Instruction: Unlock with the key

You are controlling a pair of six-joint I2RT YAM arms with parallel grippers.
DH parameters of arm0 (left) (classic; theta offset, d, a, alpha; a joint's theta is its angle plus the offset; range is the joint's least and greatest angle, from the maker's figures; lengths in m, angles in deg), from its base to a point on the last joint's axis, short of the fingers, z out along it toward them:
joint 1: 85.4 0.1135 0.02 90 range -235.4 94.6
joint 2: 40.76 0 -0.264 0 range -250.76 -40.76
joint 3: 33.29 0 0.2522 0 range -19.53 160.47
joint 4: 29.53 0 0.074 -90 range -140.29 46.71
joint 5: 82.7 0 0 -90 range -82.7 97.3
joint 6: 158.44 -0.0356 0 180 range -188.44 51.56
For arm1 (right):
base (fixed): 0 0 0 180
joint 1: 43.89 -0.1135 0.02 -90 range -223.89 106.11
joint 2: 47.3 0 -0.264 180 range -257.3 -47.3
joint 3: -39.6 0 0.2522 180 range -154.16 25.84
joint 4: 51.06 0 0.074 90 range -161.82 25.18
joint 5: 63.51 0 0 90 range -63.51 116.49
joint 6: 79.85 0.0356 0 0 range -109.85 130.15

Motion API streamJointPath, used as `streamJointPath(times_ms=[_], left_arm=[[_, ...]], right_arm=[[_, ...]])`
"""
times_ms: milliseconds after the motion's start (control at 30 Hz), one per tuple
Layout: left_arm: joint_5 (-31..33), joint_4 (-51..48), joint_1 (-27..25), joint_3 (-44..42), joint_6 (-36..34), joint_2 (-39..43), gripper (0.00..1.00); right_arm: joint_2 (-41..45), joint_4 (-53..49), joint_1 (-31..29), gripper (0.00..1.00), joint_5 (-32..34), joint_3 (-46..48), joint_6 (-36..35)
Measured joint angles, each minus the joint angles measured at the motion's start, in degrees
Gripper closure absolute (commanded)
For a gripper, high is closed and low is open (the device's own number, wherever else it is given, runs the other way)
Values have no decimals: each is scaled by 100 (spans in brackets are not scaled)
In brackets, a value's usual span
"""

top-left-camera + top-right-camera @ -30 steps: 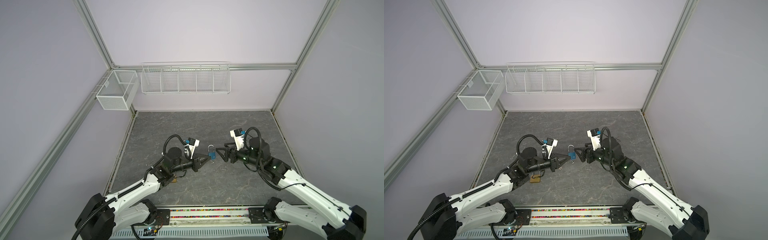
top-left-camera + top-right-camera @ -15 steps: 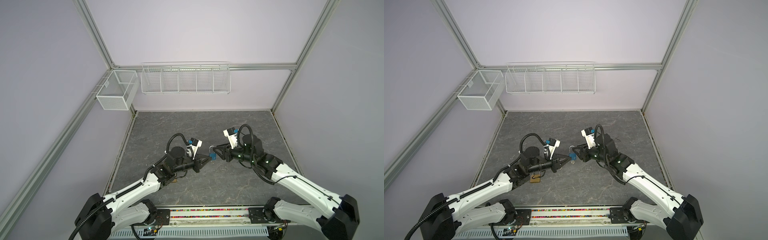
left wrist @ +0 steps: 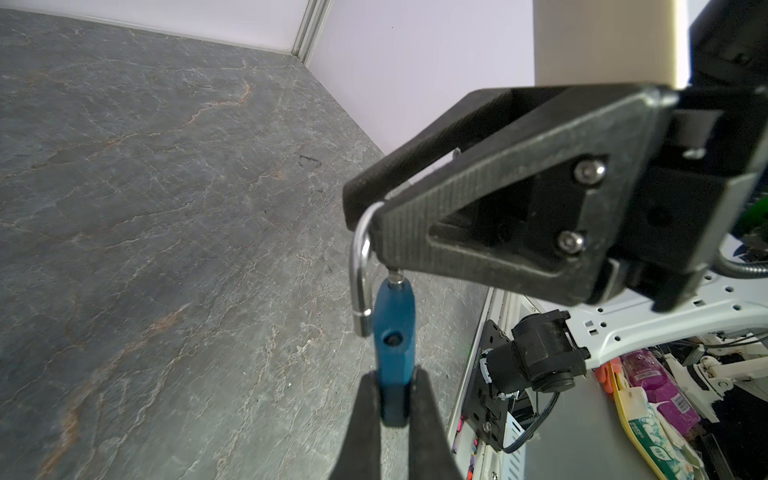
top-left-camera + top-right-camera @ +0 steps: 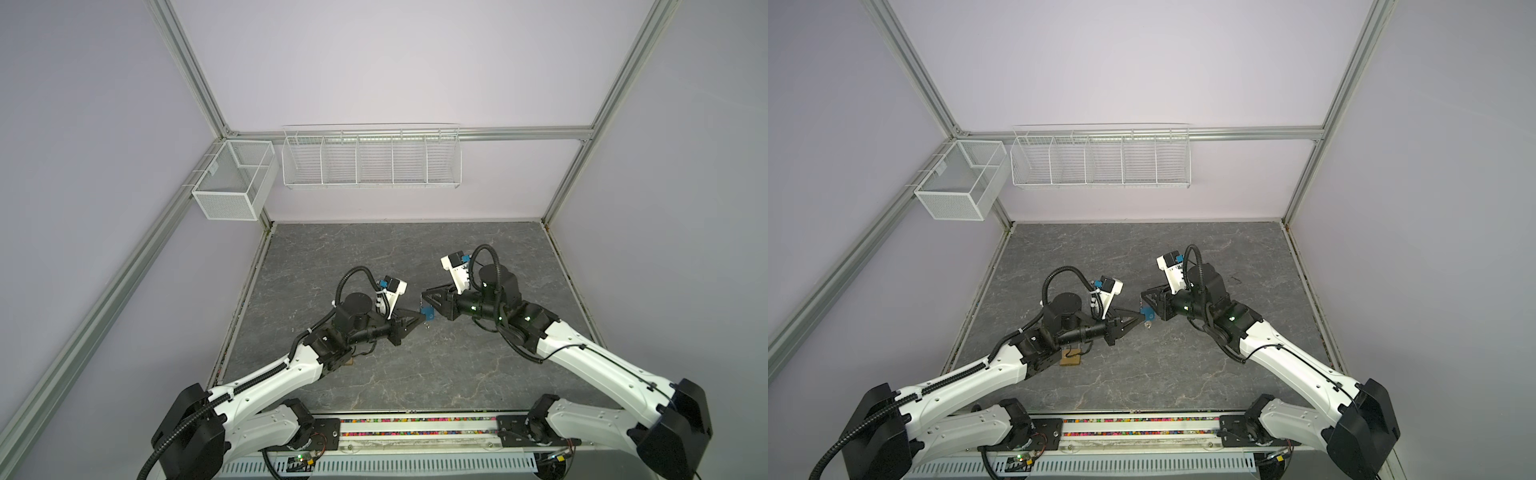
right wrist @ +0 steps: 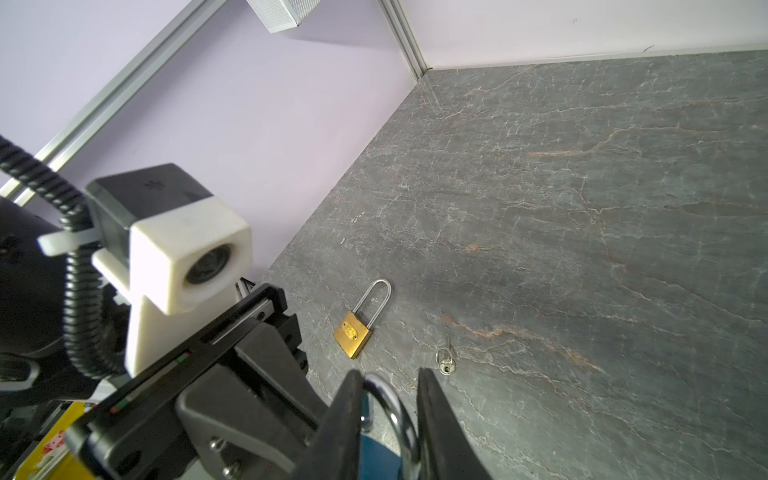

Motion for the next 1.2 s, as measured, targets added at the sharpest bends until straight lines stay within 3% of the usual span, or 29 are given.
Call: streamJointPath(times_ms=[400, 567, 633, 700, 933, 1100, 1200], left_arm=[[542, -459, -149, 315, -151, 2, 100], [1073, -826, -345, 455, -223, -13, 100], [1325, -1003, -431, 564, -282, -63, 100], [1513, -1064, -481, 636, -317, -127, 100], [1950, -1202, -503, 678, -413, -275, 100], [1991, -1316, -501, 678, -407, -297, 100], [1816, -1176, -437, 586, -380, -205, 100]], right_arm=[[-195, -459, -186, 93, 734, -389, -28], [-378, -780, -385, 93, 1224, -608, -17], [-479, -946, -470, 82, 1471, -750, 0], [-551, -1069, -544, 77, 1635, -859, 24], [-363, -1268, -654, 38, 1923, -820, 37], [315, -1141, -577, 24, 1987, -356, 28], [754, -787, -297, 22, 1784, 199, 70]])
